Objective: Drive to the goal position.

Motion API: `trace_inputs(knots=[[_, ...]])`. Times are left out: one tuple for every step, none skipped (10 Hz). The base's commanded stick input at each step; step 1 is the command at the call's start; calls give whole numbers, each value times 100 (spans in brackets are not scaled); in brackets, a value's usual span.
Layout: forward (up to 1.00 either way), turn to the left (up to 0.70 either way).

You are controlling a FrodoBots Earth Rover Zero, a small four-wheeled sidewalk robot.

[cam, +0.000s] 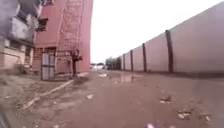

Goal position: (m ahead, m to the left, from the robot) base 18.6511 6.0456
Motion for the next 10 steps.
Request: trace_inputs(knots=[[45,27],[45,27],[45,27],[45,21],[45,12],[45,1],[45,0],[45,0],[45,0],[45,0]])
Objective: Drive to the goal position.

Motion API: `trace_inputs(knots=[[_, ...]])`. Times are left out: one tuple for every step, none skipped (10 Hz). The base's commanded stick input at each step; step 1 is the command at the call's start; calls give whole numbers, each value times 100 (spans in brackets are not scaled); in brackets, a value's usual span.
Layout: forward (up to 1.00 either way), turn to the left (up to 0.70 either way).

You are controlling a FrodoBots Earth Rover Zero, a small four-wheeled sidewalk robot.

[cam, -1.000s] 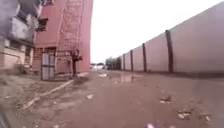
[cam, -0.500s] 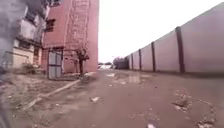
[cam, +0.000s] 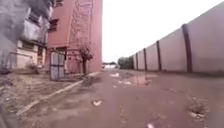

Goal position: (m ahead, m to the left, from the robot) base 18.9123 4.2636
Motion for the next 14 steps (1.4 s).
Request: trace_inputs(knots=[[45,0],[45,0],[45,0],[45,0],[45,0],[45,0],[45,0],[45,0],[45,0],[45,0],[45,0],[45,0],[45,0],[45,0]])
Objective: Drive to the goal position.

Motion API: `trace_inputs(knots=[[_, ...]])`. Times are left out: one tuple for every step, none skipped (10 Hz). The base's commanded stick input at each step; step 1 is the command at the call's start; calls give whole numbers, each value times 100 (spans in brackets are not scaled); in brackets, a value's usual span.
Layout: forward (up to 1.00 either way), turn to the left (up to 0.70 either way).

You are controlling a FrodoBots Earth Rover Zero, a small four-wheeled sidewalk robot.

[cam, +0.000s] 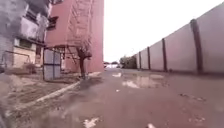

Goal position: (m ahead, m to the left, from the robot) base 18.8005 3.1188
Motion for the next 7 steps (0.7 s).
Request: trace_inputs(knots=[[45,0],[45,0],[45,0],[45,0],[45,0],[45,0],[45,0]])
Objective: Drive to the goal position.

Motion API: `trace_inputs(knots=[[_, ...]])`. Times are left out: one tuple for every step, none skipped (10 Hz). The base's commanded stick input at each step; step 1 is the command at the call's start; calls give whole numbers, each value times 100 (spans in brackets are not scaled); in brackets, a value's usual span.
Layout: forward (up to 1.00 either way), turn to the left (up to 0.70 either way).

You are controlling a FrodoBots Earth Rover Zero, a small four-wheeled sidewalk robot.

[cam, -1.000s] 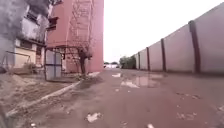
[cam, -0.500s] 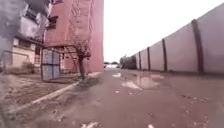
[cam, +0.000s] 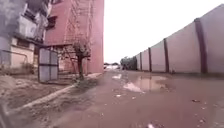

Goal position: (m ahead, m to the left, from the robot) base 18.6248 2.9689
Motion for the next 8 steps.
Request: trace_inputs(knots=[[45,0],[45,0],[45,0],[45,0],[45,0],[45,0],[45,0],[45,0]])
